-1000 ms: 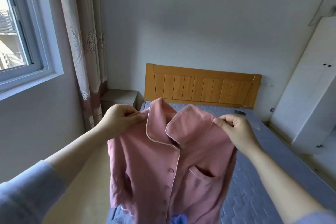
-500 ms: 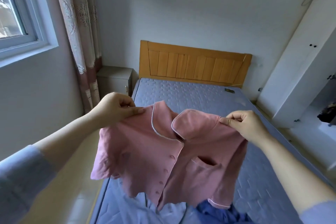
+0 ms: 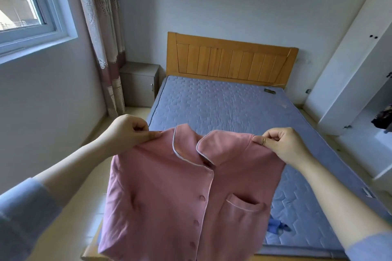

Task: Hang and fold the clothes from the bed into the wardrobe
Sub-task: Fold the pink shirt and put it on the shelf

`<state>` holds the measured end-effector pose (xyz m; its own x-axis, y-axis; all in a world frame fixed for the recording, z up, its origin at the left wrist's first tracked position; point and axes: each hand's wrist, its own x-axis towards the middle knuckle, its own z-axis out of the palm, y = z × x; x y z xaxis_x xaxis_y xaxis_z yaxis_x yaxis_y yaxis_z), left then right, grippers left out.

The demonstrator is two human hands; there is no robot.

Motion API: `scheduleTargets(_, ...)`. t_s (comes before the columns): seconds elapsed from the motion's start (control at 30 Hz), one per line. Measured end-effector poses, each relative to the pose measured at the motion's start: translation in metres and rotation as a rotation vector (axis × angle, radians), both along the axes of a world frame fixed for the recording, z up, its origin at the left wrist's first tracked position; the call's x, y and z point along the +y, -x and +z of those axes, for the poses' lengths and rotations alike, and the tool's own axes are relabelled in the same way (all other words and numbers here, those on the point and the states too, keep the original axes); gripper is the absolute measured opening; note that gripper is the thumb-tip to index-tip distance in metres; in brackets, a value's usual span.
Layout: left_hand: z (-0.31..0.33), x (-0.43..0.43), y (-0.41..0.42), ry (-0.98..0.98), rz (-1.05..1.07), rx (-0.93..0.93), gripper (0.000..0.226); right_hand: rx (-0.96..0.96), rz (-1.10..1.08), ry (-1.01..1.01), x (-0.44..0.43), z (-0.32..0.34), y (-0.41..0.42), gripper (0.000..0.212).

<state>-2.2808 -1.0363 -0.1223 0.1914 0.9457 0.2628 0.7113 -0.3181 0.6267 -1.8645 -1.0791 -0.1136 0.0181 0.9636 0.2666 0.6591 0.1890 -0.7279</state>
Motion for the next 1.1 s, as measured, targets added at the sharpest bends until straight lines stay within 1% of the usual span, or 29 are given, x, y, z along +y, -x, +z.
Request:
scheduleTargets(0.1,-0.013,-0.005,-0.002,0.059,0.008,0.025,0.048,0.024,0.023,0.052,-0.003,-0.017,-0.004,0.042)
scheduleTargets(0.17,-0.025,-0.003,-0.001,0.099,0.006,0.045,0.046,0.036,0.045,0.118,0.001,-0.033,-0.006,0.032)
scheduleTargets(0.23,-0.04,0.002,0.002,0.14,0.006,0.059,0.045,0.014,0.077,0.197,0.012,-0.051,-0.006,0.022)
scheduleTargets(0.33,-0.071,0.015,0.011,0.242,-0.017,0.07,0.042,-0.043,0.114,0.322,0.036,-0.085,-0.001,0.016)
scheduleTargets(0.4,-0.095,0.029,0.018,0.296,-0.05,0.087,0.035,-0.068,0.112,0.369,0.055,-0.109,0.005,0.015)
scheduleTargets(0.5,-0.13,0.064,0.024,0.328,-0.045,0.121,0.016,-0.113,0.08,0.407,0.09,-0.145,0.015,0.016)
scheduleTargets(0.6,-0.167,0.11,0.027,0.345,-0.006,0.147,0.019,-0.157,0.026,0.425,0.128,-0.18,0.024,0.017)
scheduleTargets(0.7,-0.201,0.154,0.027,0.348,0.001,0.219,0.023,-0.203,-0.032,0.439,0.167,-0.211,0.033,0.015)
scheduleTargets(0.83,-0.238,0.21,0.016,0.357,0.033,0.274,0.026,-0.199,-0.071,0.445,0.219,-0.251,0.039,0.013)
scheduleTargets(0.97,-0.267,0.261,-0.005,0.375,0.083,0.312,0.027,-0.223,-0.064,0.457,0.275,-0.284,0.031,0.009)
scheduleTargets(1.1,-0.294,0.302,-0.026,0.348,0.14,0.334,0.026,-0.229,-0.037,0.483,0.325,-0.315,0.023,0.005)
